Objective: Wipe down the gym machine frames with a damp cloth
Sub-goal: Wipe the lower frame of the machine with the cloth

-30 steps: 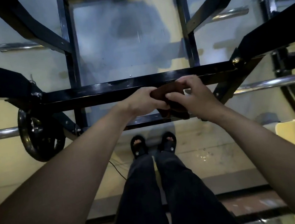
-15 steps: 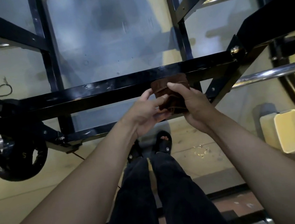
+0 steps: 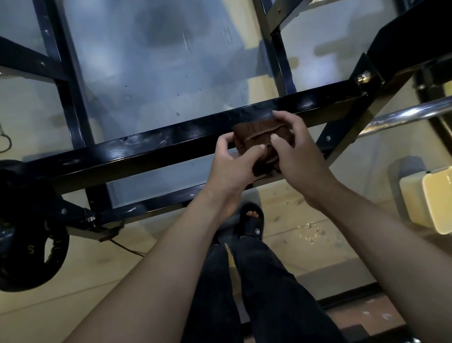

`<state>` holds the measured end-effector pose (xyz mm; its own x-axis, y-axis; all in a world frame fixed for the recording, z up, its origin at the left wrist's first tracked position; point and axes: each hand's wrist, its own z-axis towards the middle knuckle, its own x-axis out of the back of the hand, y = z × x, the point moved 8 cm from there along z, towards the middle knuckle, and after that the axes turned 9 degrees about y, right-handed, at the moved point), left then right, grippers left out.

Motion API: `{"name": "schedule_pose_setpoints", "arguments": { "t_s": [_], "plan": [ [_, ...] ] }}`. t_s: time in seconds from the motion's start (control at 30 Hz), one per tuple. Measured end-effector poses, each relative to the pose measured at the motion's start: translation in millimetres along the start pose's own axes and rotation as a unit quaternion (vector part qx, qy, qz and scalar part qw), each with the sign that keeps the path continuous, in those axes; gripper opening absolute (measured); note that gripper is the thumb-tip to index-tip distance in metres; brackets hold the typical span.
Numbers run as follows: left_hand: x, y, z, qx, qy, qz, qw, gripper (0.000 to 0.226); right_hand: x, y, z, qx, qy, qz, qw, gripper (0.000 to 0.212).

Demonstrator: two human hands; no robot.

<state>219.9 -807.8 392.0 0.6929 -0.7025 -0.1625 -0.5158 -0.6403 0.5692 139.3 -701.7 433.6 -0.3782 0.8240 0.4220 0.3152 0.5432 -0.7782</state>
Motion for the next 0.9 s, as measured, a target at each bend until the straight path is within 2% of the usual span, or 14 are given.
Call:
{"name": "schedule_pose_setpoints", "arguments": {
  "t_s": [0.07, 0.13, 0.27, 0.3, 0.37, 0.4, 0.43, 0.47, 0.5, 0.53, 0.63, 0.7, 0.8, 0.9],
  "plan": [
    [-2, 11, -2, -0.061, 0.011, 0.052, 0.997, 0.047, -5, -3, 0, 0.011, -0.028, -0.020, 0.999, 0.038],
    [-7, 18, -6, -0.083, -0.015, 0.089, 0.992, 0.051, -11, 2, 1, -0.037, -0.070, 0.019, 0.997, 0.051],
    [-25, 21, -15, -0.018, -0.167, 0.061, 0.984, 0.055, -12, 17, 0, -0.171, -0.051, 0.151, 0.972, 0.044],
    [-25, 24, -13, -0.008, -0.164, 0.058, 0.985, 0.051, -9, 22, 2, -0.180, -0.034, 0.159, 0.970, 0.038],
    [-8, 37, 0, -0.059, -0.071, 0.101, 0.991, 0.036, -1, 26, 12, -0.165, 0.011, 0.146, 0.975, 0.024],
    [7, 50, 8, -0.139, 0.011, 0.197, 0.970, 0.030, 8, 24, 20, -0.139, 0.043, 0.126, 0.981, 0.019],
    [19, 66, 14, -0.233, 0.093, 0.332, 0.909, 0.028, 18, 20, 30, -0.091, 0.077, 0.085, 0.989, 0.020],
    [25, 76, 17, -0.306, 0.148, 0.466, 0.817, 0.033, 28, 11, 40, -0.021, 0.111, 0.018, 0.993, 0.029],
    [28, 79, 23, -0.336, 0.161, 0.567, 0.734, 0.044, 36, 1, 48, 0.054, 0.143, -0.066, 0.986, 0.042],
    [30, 76, 31, -0.327, 0.149, 0.634, 0.684, 0.060, 41, -6, 57, 0.117, 0.166, -0.153, 0.967, 0.054],
    [31, 64, 58, -0.290, 0.097, 0.744, 0.593, 0.094, 22, -8, 78, 0.166, 0.169, -0.344, 0.909, 0.064],
    [25, 61, 68, -0.301, 0.095, 0.768, 0.558, 0.089, -4, -8, 78, 0.219, 0.149, -0.427, 0.864, 0.067],
    [24, 72, 74, -0.314, 0.109, 0.772, 0.541, 0.065, -21, -9, 62, 0.340, 0.131, -0.457, 0.811, 0.058],
    [22, 75, 72, -0.331, 0.101, 0.774, 0.531, 0.060, 15, 2, 77, 0.283, 0.173, -0.459, 0.824, 0.054]
  ]
}}
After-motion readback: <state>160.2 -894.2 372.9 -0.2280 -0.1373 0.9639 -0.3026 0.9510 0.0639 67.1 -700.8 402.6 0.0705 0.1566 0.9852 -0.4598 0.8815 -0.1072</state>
